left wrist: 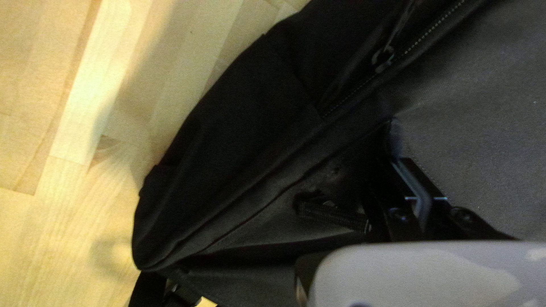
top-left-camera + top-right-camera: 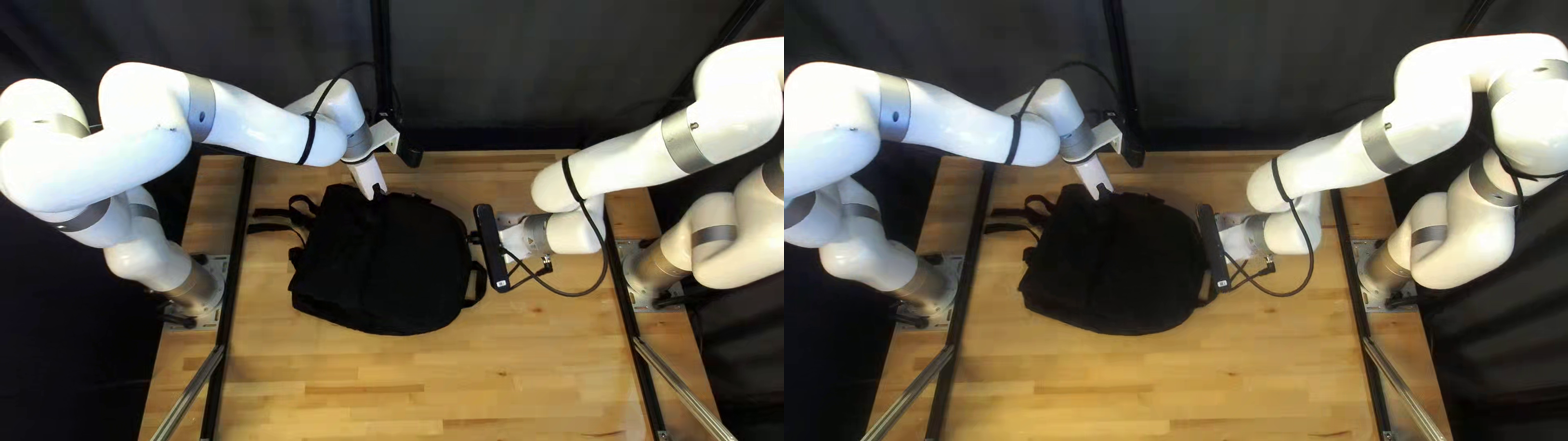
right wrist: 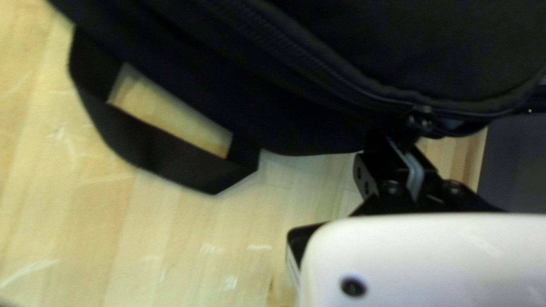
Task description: Remove a lunch box from a kids backpack
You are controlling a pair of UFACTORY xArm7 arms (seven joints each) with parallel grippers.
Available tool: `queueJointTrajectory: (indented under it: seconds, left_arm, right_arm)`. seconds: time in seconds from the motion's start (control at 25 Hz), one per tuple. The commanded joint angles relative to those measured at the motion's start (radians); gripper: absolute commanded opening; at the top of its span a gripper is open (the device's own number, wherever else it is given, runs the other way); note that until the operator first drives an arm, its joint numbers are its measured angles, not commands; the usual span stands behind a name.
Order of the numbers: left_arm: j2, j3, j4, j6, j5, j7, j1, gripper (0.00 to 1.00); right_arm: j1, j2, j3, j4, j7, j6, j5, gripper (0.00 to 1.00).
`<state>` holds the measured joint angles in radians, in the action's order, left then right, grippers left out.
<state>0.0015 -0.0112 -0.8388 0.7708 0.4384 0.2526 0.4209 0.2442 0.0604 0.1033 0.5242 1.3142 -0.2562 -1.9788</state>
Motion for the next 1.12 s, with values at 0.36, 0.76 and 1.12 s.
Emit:
queueJointTrajectory:
  seconds: [0.36, 0.76, 1.12]
  left_arm:
    - [0.009, 0.002, -0.011, 0.0, 0.001, -0.004, -0.002, 0.0]
    - [0.018, 0.004, -0.023, 0.004, -0.003, -0.009, -0.004, 0.0]
    - [0.025, 0.004, -0.028, 0.004, -0.003, -0.01, -0.004, 0.0]
  right_arm:
    - [-0.029, 0.009, 0.036, -0.013, -0.084, -0.013, 0.12, 0.0]
    - [-0.05, -0.005, 0.059, -0.006, -0.093, -0.021, 0.156, 0.0]
    - [-0.072, -0.006, 0.082, 0.0, -0.14, -0.026, 0.227, 0.0]
